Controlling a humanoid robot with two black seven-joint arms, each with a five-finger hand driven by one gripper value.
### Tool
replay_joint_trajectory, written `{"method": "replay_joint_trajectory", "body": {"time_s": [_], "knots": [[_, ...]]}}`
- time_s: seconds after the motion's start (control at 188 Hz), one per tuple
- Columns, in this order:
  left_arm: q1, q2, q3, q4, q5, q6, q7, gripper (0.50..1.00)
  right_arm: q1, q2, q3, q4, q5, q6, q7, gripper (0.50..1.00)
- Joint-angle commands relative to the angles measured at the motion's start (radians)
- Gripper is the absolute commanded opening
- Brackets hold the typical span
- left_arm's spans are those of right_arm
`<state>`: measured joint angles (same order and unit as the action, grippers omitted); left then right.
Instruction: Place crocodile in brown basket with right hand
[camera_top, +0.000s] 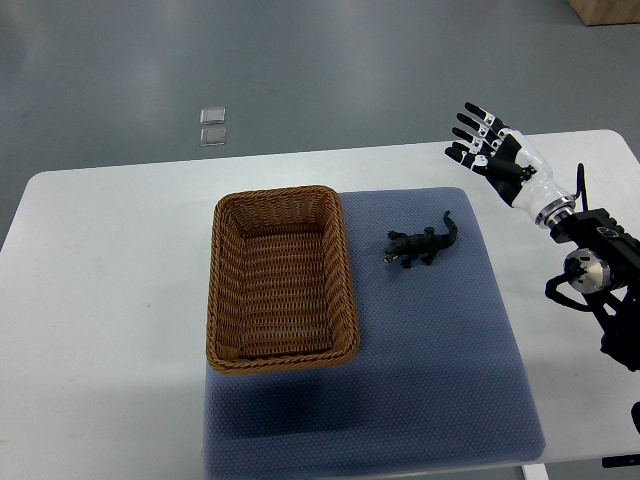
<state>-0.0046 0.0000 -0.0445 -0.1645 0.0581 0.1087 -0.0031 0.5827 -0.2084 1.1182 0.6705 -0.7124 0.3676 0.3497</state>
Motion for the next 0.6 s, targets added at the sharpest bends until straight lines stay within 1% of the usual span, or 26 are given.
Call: {"method": "replay_joint_trajectory", "body": {"time_s": [0.0, 0.597], "knots": [[0.0, 0.0, 0.0, 0.0, 0.0, 0.0, 0.0, 1.0, 0.0, 0.001, 0.0, 0.0, 0.001, 0.002, 0.0, 0.928], [0.0, 0.0, 0.0, 0.0, 0.0, 0.0, 0.0, 1.0, 0.005, 0.004, 0.0, 0.011, 0.001, 0.005, 0.002, 0.928]]}}
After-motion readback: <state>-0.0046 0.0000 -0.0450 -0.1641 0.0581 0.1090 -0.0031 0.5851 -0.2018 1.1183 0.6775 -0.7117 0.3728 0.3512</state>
